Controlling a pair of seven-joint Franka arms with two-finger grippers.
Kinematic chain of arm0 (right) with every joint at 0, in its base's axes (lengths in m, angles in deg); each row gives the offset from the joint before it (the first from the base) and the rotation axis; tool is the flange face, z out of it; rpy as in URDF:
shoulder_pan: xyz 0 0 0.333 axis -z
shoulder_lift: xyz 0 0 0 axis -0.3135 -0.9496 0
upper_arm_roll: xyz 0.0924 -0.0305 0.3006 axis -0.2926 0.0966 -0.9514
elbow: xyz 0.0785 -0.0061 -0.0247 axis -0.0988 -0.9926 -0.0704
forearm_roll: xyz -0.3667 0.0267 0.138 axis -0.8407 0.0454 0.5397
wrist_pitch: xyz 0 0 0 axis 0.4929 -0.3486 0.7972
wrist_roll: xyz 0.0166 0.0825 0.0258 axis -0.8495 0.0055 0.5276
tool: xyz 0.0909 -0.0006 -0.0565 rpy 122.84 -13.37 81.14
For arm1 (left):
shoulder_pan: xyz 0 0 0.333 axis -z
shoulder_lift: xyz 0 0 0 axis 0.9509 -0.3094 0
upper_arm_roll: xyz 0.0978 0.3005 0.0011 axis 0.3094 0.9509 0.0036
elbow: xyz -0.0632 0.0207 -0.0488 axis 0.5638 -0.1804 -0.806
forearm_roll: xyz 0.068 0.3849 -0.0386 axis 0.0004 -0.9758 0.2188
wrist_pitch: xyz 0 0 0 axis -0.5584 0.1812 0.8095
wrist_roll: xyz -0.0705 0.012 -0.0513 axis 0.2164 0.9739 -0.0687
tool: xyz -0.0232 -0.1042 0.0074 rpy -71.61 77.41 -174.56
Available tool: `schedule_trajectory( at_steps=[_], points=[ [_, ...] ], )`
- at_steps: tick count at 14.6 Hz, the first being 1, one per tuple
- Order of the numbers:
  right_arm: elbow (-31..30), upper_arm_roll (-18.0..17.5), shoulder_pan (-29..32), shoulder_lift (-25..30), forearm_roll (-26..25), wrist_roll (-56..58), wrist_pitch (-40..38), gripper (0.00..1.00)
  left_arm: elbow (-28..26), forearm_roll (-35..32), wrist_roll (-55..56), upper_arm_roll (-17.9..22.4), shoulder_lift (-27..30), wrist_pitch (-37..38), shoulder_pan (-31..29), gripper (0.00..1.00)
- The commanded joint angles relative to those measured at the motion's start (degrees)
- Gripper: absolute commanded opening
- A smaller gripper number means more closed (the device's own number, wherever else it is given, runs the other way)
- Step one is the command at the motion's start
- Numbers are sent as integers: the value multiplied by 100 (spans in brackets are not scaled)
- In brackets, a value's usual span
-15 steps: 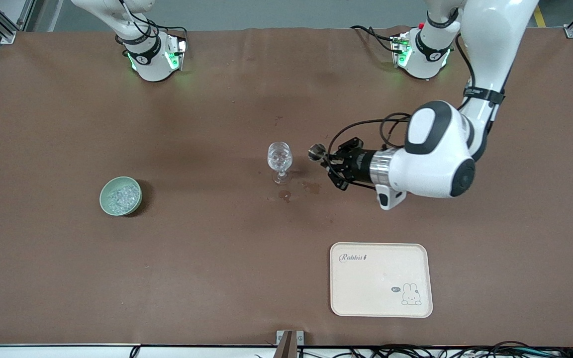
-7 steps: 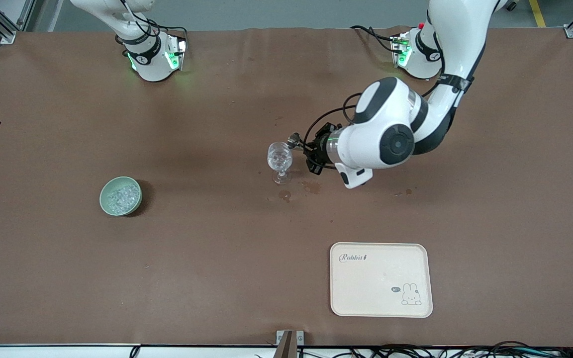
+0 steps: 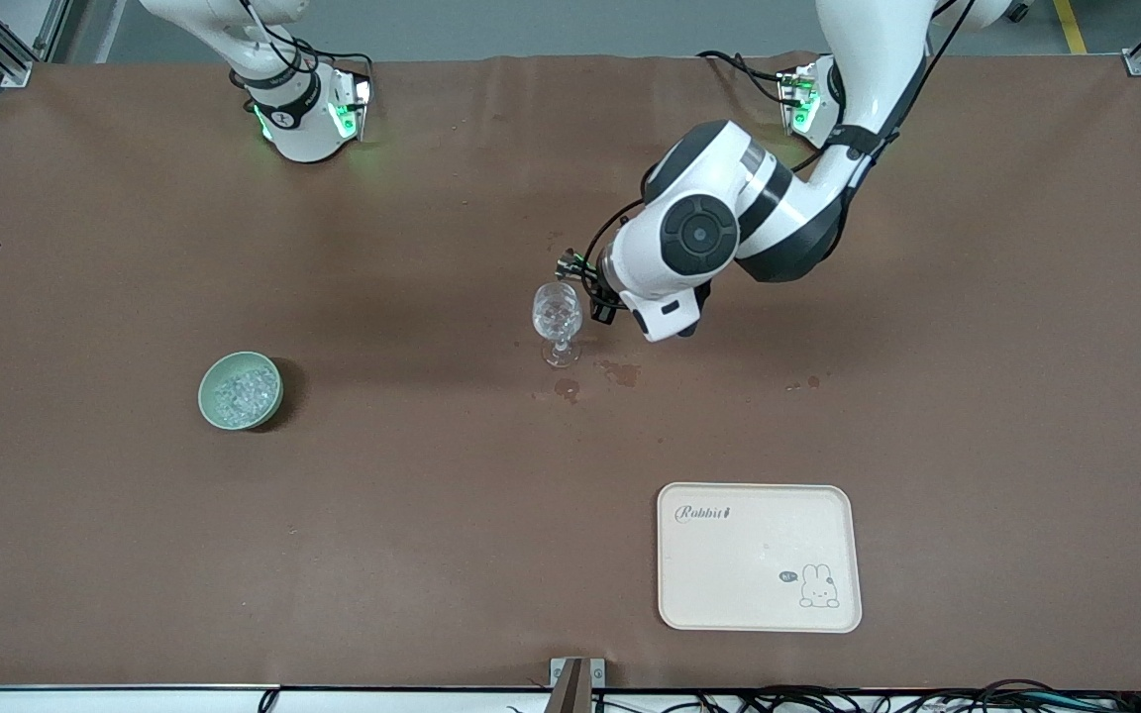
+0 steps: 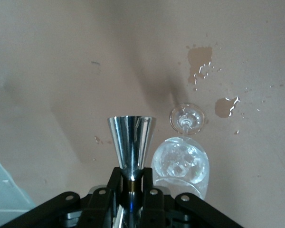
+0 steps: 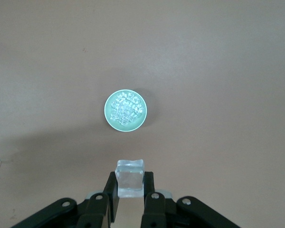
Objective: Pour wine and add ice with both arms
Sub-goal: 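Tilt the jigger to pour into the wine glass with the left gripper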
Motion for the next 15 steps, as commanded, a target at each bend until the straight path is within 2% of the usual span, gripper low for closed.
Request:
schedule_trajectory(
  at_steps=[1, 5, 8, 15],
  points=[
    [71, -4, 5, -16, 115, -27, 1, 1, -1, -337, 273, 46, 22, 2, 106, 0],
    [80, -4, -4, -16, 115, -27, 10, 1, 17, -426, 563, 81, 30, -7, 141, 0],
    [80, -4, -4, -16, 115, -27, 10, 1, 122, -838, 993, 46, -13, 2, 168, 0],
    [80, -4, -13, -16, 115, -27, 37, 1, 368, -1322, 1424, 72, -180, 2, 466, 0]
  ],
)
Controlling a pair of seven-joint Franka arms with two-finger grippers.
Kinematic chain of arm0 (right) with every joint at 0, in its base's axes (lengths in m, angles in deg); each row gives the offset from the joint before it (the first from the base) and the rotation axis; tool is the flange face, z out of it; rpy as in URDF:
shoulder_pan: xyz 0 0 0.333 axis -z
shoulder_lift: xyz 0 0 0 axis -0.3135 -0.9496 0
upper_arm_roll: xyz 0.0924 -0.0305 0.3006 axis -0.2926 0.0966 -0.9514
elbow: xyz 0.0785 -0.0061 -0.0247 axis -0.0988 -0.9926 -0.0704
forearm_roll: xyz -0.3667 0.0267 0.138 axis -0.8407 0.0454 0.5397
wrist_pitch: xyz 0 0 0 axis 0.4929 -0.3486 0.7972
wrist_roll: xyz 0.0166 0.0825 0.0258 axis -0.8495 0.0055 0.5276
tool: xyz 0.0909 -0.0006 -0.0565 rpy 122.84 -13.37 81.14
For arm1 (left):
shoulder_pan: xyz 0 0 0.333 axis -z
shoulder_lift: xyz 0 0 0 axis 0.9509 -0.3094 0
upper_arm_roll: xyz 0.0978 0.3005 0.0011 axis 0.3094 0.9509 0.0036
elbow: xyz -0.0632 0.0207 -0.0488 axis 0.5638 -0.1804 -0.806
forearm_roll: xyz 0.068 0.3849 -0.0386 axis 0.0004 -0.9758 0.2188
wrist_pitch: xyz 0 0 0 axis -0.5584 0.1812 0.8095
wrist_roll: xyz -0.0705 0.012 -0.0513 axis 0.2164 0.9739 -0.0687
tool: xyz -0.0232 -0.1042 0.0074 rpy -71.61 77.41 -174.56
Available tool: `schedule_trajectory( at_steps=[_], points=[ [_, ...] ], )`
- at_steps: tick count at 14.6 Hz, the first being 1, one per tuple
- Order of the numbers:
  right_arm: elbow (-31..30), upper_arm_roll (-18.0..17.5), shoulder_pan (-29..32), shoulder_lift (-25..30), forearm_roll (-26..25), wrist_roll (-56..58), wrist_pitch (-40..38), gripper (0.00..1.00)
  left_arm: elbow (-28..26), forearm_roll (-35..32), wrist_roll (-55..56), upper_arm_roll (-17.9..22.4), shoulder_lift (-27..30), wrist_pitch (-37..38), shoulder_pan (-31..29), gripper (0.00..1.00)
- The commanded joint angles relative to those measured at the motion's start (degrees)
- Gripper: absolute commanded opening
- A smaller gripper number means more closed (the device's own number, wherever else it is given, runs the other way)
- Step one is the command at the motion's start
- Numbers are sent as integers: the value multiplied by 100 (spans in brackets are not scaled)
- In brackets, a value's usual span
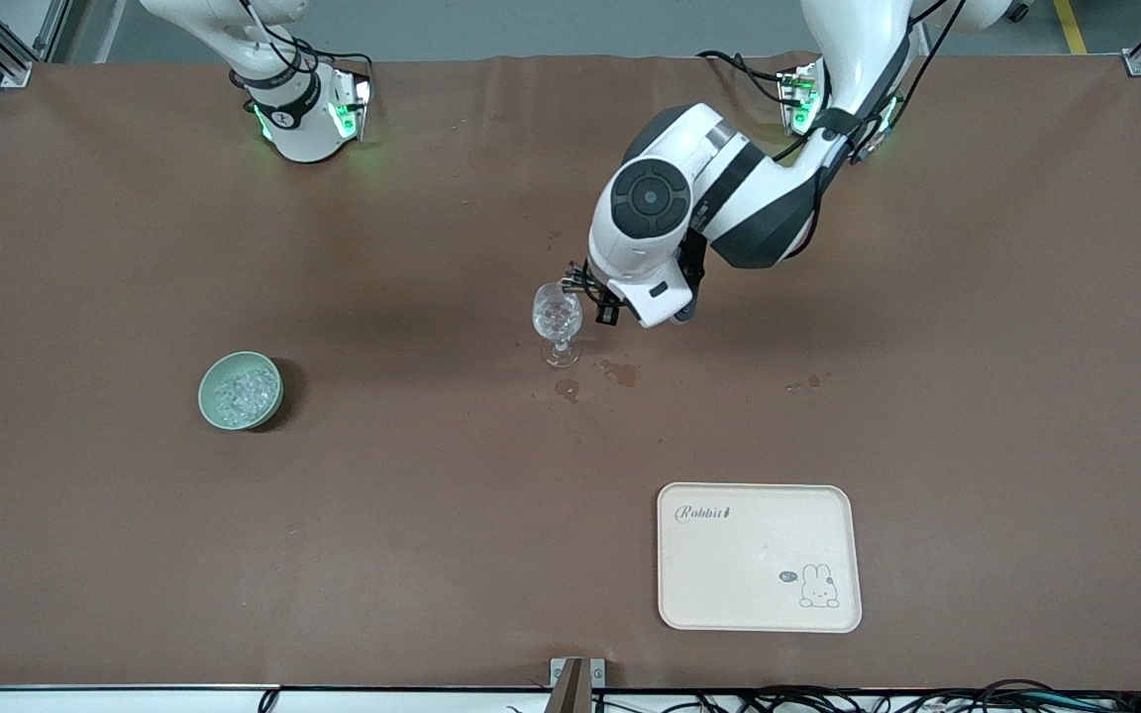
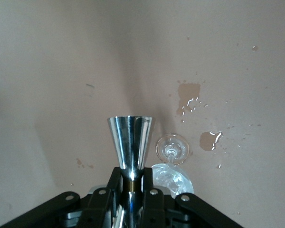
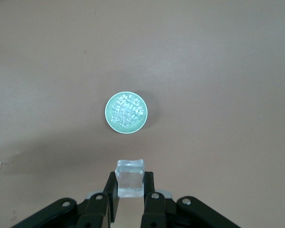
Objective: Pour wine and add ice with both arms
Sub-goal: 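Tilt the jigger to pour into the wine glass with the left gripper, then move the jigger to the tray and the ice over the glass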
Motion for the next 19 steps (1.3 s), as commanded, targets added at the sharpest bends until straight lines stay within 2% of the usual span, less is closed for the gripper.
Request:
schedule_trajectory(
  at_steps=[1, 5, 7, 10, 12, 14, 17, 19],
  points=[
    [70, 6, -4, -16, 112, -27, -6, 1, 269, -306, 243, 67, -164, 10, 175, 0],
    [70, 6, -13, -16, 112, -27, 3, 1, 313, -350, 51, 33, -182, 10, 131, 0],
    [70, 6, -13, -16, 112, -27, 3, 1, 313, -97, -641, 24, -173, 45, 61, 0],
    [70, 6, -21, -16, 112, -36, -6, 0, 313, 929, -1476, 33, -173, 81, -333, 0],
    [79, -2, -65, -16, 112, -97, -23, 0, 313, 2017, -2275, 41, -173, 89, -754, 0],
    [88, -212, -57, -16, 103, -141, -58, 0, 305, 2697, -2857, 50, -182, 89, -1351, 0],
    [79, -660, -65, -16, 103, -824, -85, 0, 313, 3497, -3613, 41, -331, 89, -2309, 1],
    [61, -1116, -100, -16, 94, -1246, -207, 0, 366, 3849, -4183, 32, -559, 89, -2951, 1]
  ],
)
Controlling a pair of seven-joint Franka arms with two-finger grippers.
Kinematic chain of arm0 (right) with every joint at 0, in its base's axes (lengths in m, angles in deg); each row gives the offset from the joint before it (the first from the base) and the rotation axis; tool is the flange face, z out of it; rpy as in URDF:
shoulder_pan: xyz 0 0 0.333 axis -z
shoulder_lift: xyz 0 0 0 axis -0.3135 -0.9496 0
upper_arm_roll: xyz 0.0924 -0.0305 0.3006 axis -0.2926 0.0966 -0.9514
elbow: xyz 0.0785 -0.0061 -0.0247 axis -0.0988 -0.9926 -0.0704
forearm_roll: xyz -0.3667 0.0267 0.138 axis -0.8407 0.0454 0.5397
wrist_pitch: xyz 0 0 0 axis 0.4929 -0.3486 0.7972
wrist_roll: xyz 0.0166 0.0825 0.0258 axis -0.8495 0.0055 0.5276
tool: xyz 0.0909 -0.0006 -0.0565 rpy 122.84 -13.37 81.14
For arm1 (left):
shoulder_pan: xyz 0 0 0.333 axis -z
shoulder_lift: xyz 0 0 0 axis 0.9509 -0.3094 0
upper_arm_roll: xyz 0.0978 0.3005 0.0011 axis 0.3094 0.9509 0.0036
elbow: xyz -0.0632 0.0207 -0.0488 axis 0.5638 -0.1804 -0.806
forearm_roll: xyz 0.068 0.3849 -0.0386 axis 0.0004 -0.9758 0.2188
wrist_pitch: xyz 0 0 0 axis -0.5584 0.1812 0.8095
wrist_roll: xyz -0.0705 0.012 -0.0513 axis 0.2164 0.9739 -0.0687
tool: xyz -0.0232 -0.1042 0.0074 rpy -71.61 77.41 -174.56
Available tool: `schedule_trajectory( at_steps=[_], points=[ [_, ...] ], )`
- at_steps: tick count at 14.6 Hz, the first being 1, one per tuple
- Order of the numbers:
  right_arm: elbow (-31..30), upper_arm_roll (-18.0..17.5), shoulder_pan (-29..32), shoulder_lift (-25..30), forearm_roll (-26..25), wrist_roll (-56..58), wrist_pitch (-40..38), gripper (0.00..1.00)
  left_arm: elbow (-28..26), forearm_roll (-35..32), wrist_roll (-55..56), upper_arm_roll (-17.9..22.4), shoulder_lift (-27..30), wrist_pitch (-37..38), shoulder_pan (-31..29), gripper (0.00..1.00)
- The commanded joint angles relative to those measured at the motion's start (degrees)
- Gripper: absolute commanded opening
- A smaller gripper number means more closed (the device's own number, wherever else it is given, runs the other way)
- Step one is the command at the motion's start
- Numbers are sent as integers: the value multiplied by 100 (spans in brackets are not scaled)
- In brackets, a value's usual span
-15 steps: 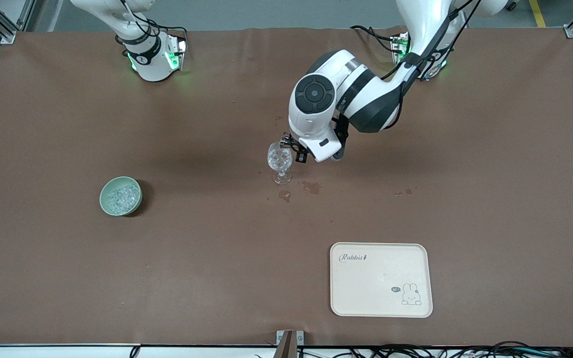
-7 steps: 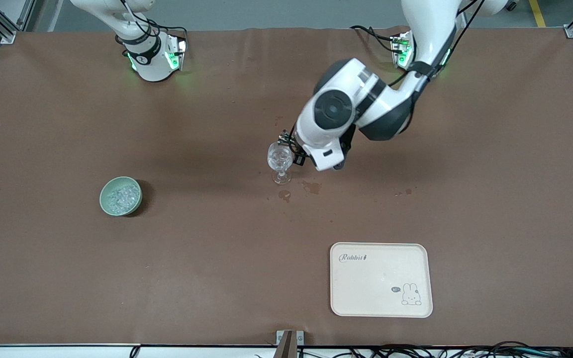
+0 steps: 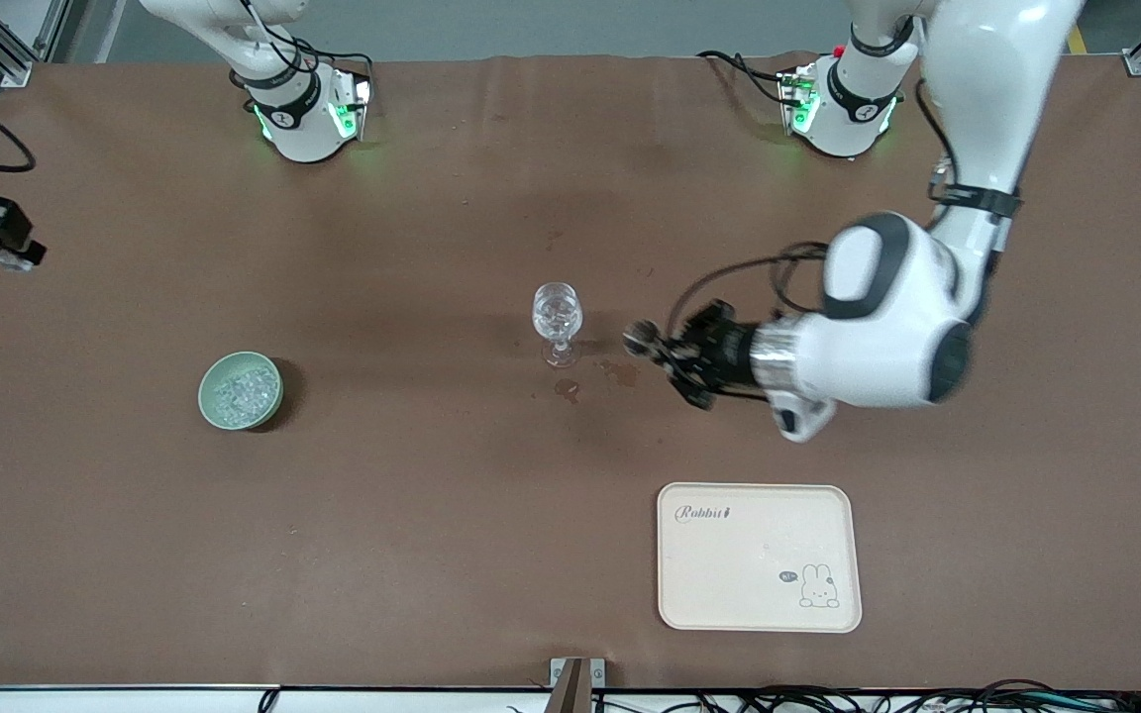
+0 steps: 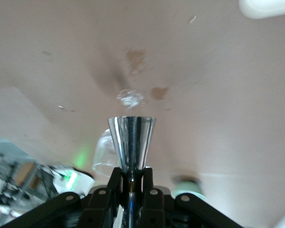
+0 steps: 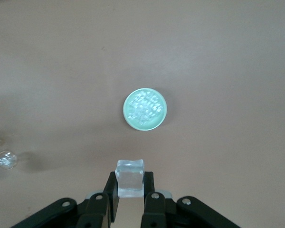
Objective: Pour wine and add ice with both arms
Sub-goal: 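Move the jigger to the tray and the ice over the glass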
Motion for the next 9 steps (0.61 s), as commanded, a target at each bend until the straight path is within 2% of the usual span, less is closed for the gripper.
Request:
schedule_trajectory(
  at_steps=[1, 3, 5, 9],
  points=[
    [66, -587, -51, -14, 69, -810, -120, 0, 294, 502, -704, -76, -445, 79, -730, 1],
    [67, -1114, -130, -75, 16, -1698, -58, 0, 584, 836, -1031, -76, -954, 26, -1197, 1],
    [75, -1467, -235, -355, 51, -2322, 100, 0, 761, 1223, -1277, -49, -1377, -166, -1461, 1],
    [128, -2003, -682, -1014, 16, -3790, 862, 0, 752, 1487, -1709, -40, -1948, -1140, -1541, 1]
  ],
)
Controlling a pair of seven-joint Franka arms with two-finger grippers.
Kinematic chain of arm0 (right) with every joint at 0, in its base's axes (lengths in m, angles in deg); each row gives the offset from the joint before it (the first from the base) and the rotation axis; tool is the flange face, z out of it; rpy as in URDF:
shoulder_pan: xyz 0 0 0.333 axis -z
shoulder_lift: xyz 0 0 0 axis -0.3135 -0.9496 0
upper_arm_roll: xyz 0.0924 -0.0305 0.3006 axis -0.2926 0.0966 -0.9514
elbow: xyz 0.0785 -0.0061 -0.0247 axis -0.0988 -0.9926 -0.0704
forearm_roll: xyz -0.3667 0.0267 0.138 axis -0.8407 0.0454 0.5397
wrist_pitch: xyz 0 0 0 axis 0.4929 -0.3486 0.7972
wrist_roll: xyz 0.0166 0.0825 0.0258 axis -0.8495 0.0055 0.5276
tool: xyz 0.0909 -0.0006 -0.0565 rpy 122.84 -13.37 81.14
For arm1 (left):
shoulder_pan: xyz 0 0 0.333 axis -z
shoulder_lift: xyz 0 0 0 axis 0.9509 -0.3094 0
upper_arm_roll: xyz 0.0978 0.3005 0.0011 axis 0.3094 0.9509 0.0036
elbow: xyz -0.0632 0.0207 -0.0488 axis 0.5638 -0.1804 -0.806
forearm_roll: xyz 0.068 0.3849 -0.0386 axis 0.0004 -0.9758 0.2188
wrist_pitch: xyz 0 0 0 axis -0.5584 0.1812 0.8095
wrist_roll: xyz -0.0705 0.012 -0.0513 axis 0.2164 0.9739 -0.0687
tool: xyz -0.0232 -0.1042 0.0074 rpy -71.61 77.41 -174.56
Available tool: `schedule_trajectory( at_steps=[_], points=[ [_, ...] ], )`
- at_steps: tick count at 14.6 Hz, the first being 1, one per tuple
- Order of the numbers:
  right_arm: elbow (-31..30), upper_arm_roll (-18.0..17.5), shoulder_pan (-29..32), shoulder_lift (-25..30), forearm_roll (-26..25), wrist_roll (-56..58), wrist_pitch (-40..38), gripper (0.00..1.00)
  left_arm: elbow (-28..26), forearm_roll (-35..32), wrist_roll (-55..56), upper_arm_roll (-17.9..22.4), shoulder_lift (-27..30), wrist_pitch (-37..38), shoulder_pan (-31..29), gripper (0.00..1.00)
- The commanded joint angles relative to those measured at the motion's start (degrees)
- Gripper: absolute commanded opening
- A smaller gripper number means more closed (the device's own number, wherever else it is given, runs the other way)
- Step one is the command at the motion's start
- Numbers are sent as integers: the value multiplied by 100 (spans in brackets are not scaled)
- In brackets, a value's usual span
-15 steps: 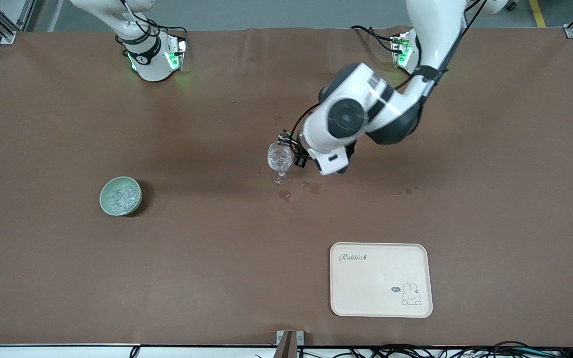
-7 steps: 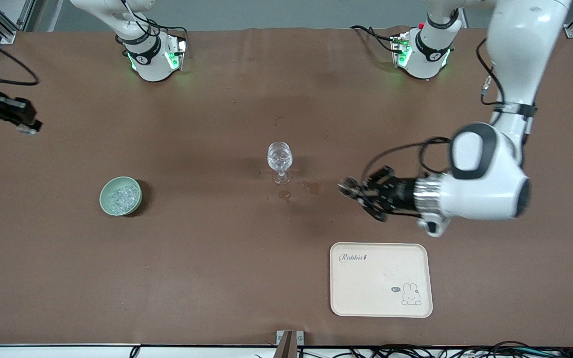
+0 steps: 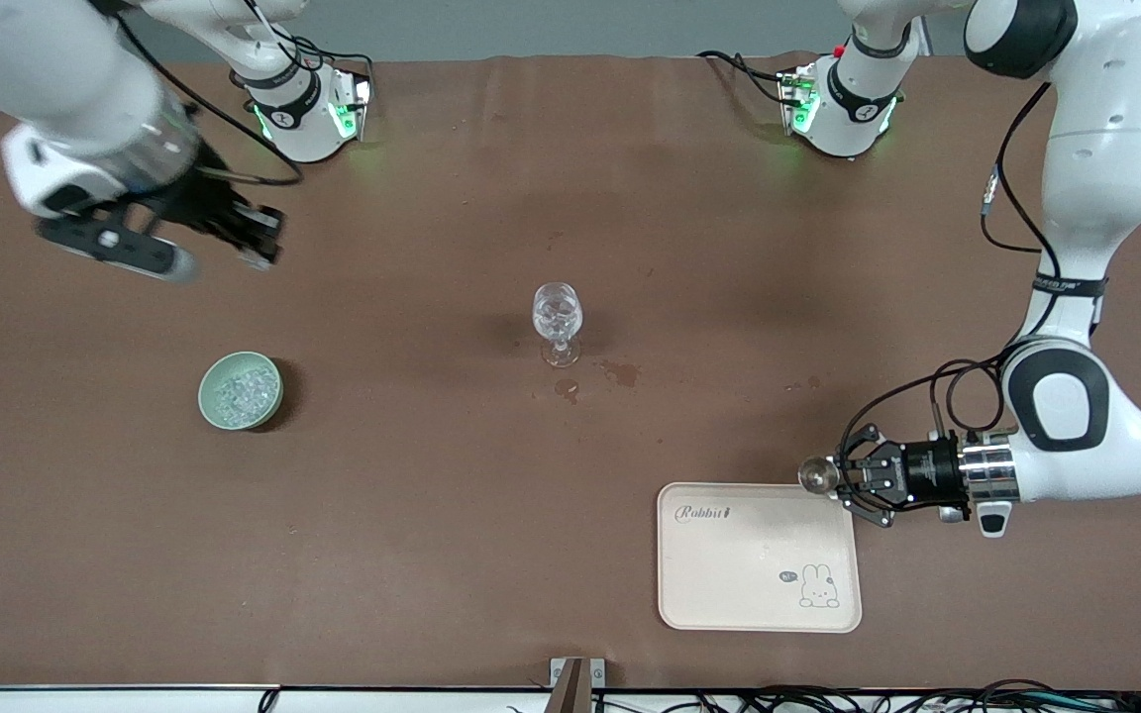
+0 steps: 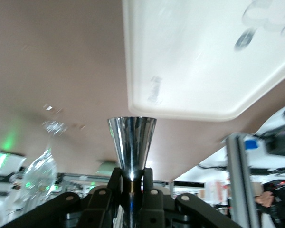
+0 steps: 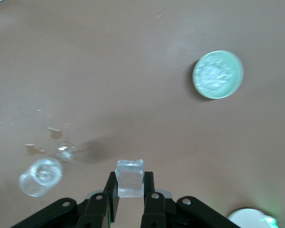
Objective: Pour wine and add ice with both arms
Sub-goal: 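Move the jigger to the tray and the ice over the glass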
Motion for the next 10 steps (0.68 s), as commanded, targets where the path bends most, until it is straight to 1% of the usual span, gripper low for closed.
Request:
schedule_trajectory(
  at_steps=[1, 4, 6, 7, 9, 10],
  points=[
    [135, -232, -294, -512, 0, -911, 433, 0, 223, 417, -82, -52, -465, -537, 49, 1],
    [135, -258, -873, -1013, -53, -1711, 1047, 0, 232, 1120, -494, -43, -835, -609, -109, 2],
    [135, -250, -1268, -1434, -70, -2160, 1566, 0, 241, 1620, -776, -43, -1045, -653, -109, 2],
    [152, -250, -1453, -1602, -157, -2371, 1751, 0, 241, 1901, -881, -34, -1125, -766, -109, 2],
    [161, -258, -1674, -1892, -360, -2723, 1954, 0, 241, 2141, -944, -34, -1239, -803, -101, 2],
    [170, -250, -1788, -1998, -369, -2777, 2051, 0, 232, 2142, -953, -34, -1266, -803, -101, 5]
  ],
)
